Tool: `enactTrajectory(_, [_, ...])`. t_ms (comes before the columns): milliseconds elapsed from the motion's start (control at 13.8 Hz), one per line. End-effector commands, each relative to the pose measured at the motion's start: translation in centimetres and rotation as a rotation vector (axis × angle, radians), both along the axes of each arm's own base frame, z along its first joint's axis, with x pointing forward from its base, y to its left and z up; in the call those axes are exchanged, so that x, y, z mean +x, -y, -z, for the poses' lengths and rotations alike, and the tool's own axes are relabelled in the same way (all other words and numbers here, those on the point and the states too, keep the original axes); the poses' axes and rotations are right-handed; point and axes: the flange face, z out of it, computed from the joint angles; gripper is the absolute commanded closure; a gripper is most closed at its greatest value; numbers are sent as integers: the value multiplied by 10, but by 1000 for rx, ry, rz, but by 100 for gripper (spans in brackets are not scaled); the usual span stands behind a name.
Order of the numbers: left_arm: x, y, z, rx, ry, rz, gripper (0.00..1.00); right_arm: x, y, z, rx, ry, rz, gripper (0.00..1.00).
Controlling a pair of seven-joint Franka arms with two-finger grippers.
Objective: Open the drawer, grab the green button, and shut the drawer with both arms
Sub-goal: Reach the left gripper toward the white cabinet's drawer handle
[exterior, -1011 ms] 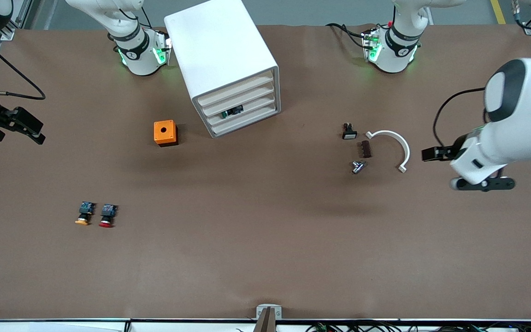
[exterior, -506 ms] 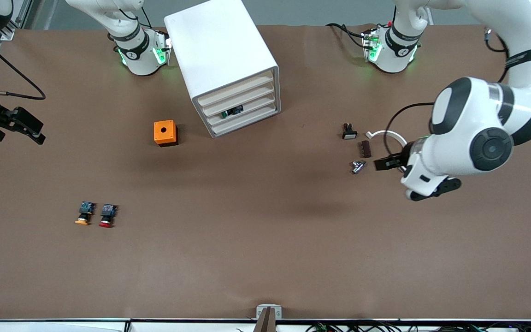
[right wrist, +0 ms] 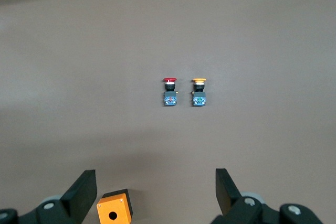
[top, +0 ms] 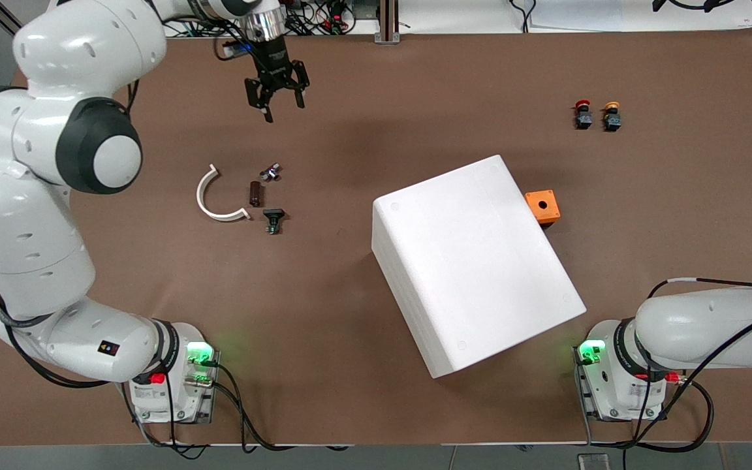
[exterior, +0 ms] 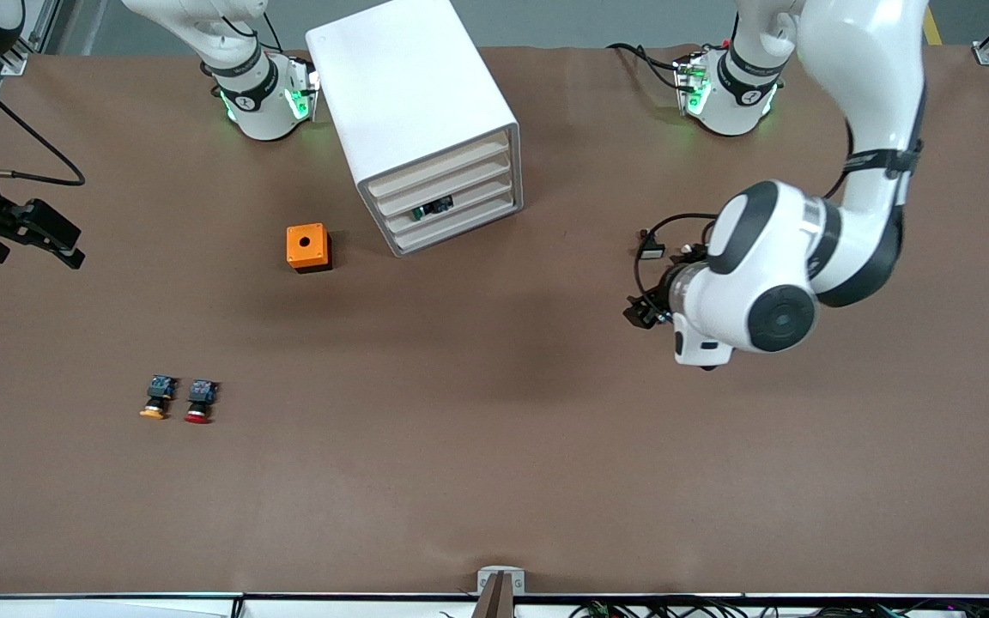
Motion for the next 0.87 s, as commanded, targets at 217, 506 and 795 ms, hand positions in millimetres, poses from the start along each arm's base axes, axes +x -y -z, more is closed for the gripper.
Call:
enactTrajectory(217, [-7,58,54,68,-272,-385,0,-1,1,-2,-18,3,-7,0])
enactTrajectory(506, [-25,99,106,141,-508,-571,1,-1,1,-2,-18,3,-7,0])
enactTrajectory(795, [-56,133,159,252,-710,-658,1,-1,1,-2,-18,3,-7,0])
